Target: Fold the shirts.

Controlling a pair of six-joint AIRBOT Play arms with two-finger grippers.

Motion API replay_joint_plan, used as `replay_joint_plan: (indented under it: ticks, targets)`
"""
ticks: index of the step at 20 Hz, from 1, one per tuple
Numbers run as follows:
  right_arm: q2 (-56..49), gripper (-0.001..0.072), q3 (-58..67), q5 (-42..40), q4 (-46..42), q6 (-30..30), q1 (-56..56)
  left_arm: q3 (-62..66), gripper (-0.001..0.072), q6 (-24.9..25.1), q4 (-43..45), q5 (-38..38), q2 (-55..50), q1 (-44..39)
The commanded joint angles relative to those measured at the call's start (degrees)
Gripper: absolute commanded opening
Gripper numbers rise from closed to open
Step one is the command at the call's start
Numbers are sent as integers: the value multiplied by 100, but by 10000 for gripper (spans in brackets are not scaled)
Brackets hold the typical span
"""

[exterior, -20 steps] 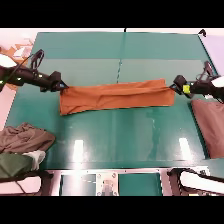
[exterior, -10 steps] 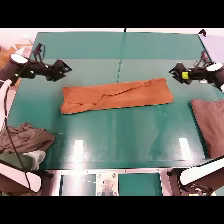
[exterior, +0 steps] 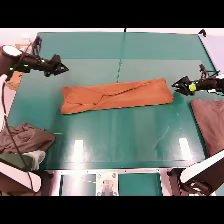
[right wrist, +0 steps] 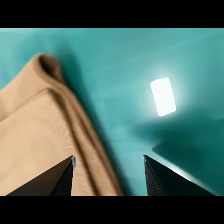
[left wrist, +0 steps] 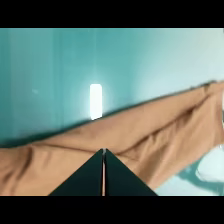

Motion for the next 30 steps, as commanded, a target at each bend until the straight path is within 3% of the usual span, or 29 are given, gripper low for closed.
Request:
replay_joint_plan:
  ticks: [1,3,6,8,9,15,20,26,30]
  targets:
    - [-492,501,264,758,-101,-345,286,28,26,4,323,-199,-4,-372]
    - [-691,478,522,962,-103,-343,568,28,26,4,590,-153,-4,-704]
    - [-831,366,756,1274,-107,-343,874,28,27,2,826,-59,-15,-1163]
    - [-828,66,931,1569,-107,-343,903,26,26,2,914,44,-20,-1388]
    - [-811,19,1099,1759,-105,-337,890,26,26,7,968,160,-20,-1488]
    - [404,18,1460,2439,-103,11,876,28,26,-9,946,1266,-555,-2708]
    - [1690,18,1460,3134,-101,269,949,55,26,-2,527,2649,-1252,-3978]
    - [2524,18,1460,3136,-59,262,942,809,26,2,385,2603,-1899,-4623]
    - [2511,18,1423,2990,-59,264,942,1091,27,11,431,2306,-1974,-4509]
